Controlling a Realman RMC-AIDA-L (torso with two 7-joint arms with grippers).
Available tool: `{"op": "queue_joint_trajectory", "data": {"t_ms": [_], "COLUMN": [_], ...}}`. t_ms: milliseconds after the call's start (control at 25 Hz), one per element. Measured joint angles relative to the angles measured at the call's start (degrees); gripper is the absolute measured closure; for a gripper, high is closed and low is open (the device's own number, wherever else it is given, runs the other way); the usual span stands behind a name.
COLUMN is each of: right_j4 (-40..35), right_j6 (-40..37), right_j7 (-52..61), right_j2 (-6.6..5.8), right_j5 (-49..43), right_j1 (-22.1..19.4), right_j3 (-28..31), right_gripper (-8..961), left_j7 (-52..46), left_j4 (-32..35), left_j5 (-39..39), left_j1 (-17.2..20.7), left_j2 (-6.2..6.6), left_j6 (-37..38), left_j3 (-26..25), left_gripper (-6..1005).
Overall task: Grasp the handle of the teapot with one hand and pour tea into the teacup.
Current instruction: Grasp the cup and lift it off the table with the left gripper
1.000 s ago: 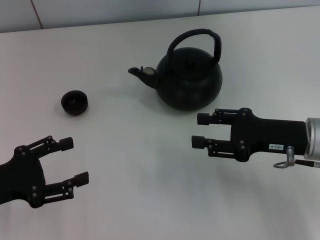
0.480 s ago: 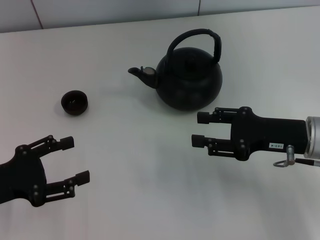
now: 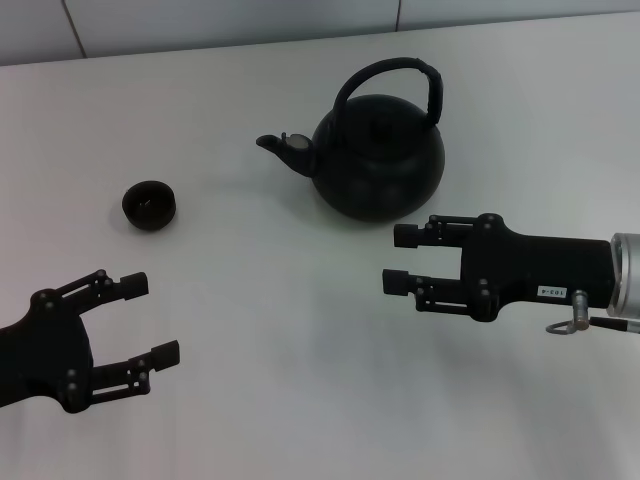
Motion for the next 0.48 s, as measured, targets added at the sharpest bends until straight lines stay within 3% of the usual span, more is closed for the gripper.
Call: {"op": "queue_joint_trajectory", "data": {"t_ms": [480], "right_j4": [0.0], "right_j6": [0.0], "right_j7": [0.0], "right_j2": [0.0], "right_j5": [0.0], "right_j1": [0.0], "right_j3": [0.0], "right_gripper": [325], "left_j7": [0.0], "left_j4": [0.0], "left_j5": [0.0], "left_j1": [0.0], "left_j2": [0.0], "left_j6": [0.0], "left_j3": [0.0], "left_gripper": [136]}}
